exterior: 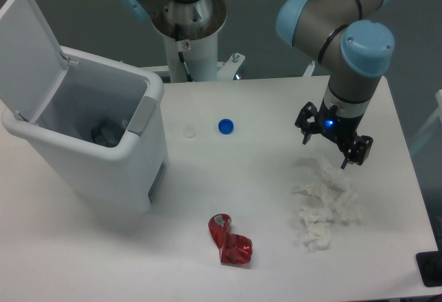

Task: Close the trash can
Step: 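Raise the gripper up from above the white tissue pile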

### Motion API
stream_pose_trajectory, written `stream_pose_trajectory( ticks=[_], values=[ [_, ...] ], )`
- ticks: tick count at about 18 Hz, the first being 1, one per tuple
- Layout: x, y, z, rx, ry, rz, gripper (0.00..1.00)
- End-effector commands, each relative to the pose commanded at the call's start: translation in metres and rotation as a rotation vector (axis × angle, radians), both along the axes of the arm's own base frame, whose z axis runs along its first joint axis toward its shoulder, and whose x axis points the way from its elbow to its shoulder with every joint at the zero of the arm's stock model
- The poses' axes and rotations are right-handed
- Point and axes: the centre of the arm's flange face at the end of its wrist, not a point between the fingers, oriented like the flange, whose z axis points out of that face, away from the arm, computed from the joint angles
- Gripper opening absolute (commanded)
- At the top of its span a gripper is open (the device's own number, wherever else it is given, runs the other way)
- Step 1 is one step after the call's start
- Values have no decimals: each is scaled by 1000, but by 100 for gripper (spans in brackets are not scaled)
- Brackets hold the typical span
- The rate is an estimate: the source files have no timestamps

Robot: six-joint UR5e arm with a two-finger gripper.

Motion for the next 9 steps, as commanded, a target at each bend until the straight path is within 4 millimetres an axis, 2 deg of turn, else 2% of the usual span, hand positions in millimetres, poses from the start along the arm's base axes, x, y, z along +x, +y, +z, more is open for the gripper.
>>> stream_pose_trajectory(
  ticks=[5,9],
  values=[
    [6,1,3,-2,6,-6,100],
    [23,-2,40,24,78,6,100]
  ],
)
